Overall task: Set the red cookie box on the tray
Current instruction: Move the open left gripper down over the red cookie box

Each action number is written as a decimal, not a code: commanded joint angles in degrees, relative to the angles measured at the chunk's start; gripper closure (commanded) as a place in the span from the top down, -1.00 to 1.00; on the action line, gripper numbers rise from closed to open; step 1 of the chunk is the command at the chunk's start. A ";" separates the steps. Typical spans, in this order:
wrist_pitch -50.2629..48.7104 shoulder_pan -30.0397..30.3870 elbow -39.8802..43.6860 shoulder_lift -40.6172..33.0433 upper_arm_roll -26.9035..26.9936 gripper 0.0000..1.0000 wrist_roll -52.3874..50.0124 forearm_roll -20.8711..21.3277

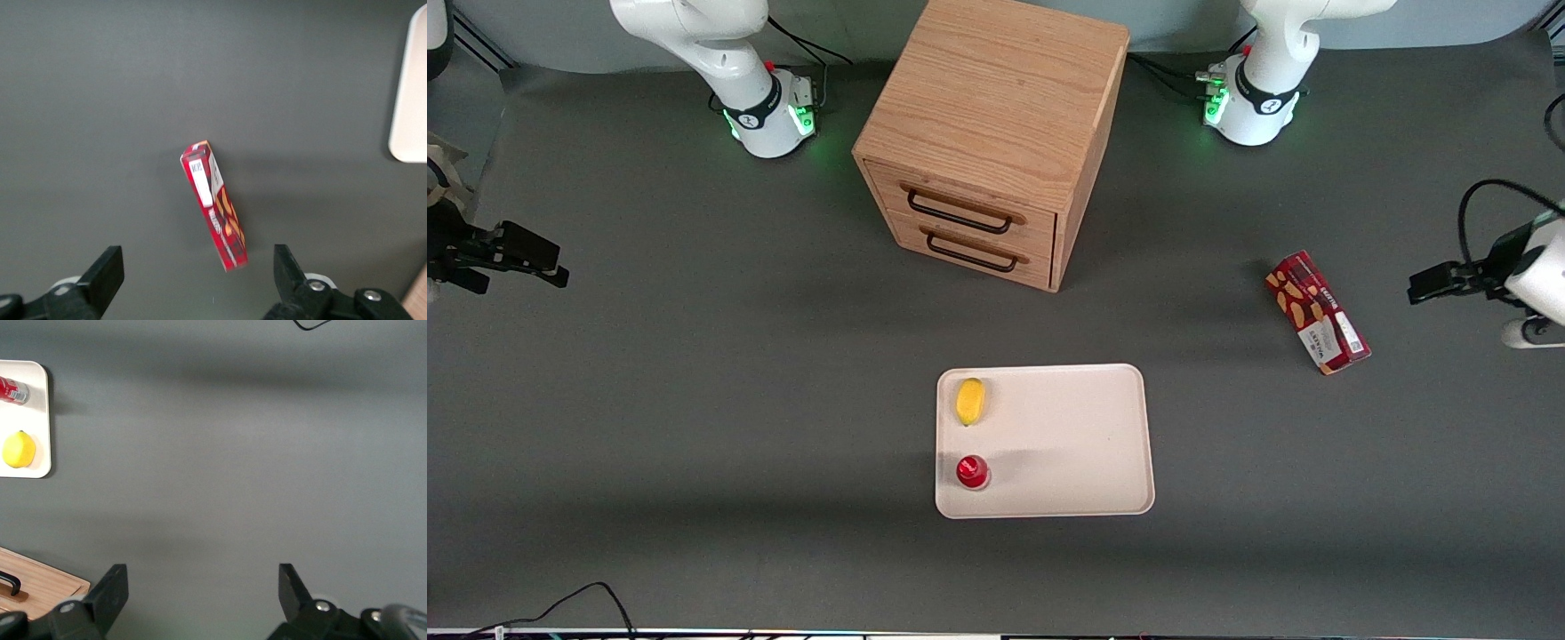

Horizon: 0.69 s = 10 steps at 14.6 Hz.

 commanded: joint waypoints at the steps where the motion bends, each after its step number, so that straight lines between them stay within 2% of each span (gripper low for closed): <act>1: 14.53 0.25 -18.30 -6.74 0.27 1.00 -1.66 0.31; 6: 32.64 0.96 -31.49 -4.39 0.27 1.00 -4.29 -0.04; 10: 43.90 1.13 -36.25 0.28 0.27 1.00 -4.73 -0.30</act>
